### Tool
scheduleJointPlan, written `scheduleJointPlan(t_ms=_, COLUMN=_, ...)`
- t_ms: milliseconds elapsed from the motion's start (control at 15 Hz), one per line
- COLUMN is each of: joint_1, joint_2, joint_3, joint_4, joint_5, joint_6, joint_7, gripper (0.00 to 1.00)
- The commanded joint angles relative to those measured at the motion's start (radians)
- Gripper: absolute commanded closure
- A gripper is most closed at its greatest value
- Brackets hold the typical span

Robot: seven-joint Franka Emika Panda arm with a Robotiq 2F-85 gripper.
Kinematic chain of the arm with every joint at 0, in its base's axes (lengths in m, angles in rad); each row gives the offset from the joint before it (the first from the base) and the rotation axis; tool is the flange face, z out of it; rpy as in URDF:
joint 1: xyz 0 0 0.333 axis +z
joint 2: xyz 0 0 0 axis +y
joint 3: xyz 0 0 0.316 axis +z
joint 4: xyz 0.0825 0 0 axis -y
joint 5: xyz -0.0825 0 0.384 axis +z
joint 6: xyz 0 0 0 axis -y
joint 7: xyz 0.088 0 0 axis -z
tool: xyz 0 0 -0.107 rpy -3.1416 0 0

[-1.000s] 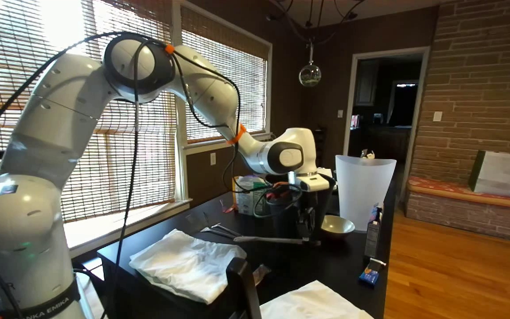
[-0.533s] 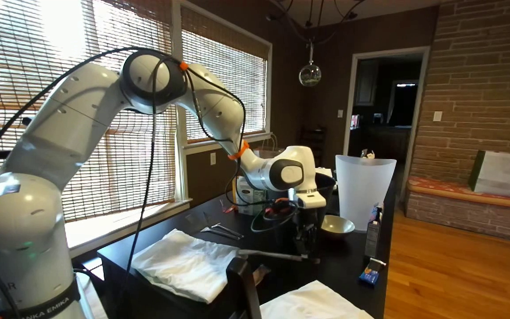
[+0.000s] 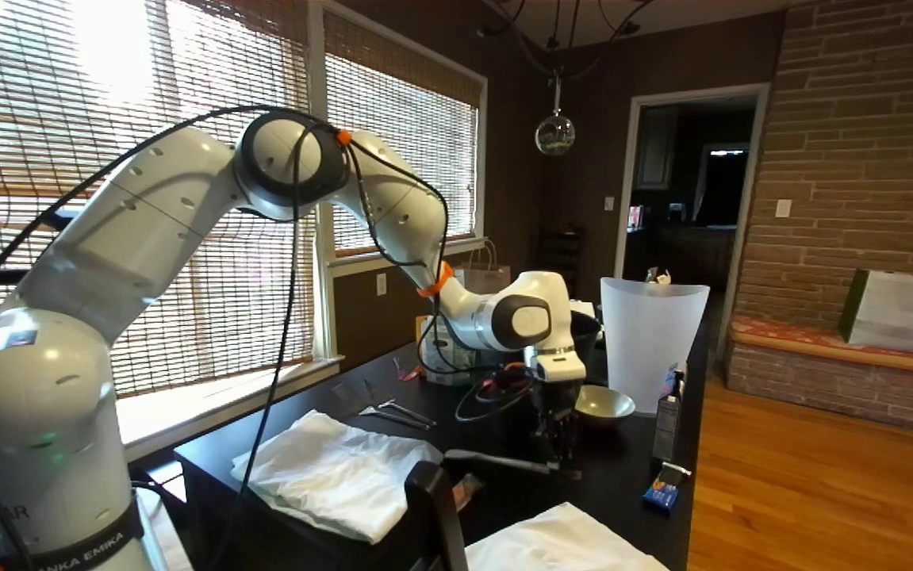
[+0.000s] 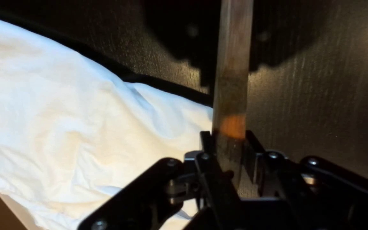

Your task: Pick up the wooden spoon from the black bucket and place it on the table

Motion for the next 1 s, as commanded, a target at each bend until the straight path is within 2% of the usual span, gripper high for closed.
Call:
scheduleJointPlan(t_ms=0, joint_1=0.011, joint_2=0.049, joint_3=-0.016, joint_4=0.054, joint_5=0.007, joint_6=-0.007, joint_7=0.053, gripper=0.91)
scheduleJointPlan(t_ms=933, joint_1=0.003, joint_2=0.094, joint_3=-0.021, joint_4=0.073, joint_5=0.003, joint_6=0.006, joint_7=0.043, gripper=0.92)
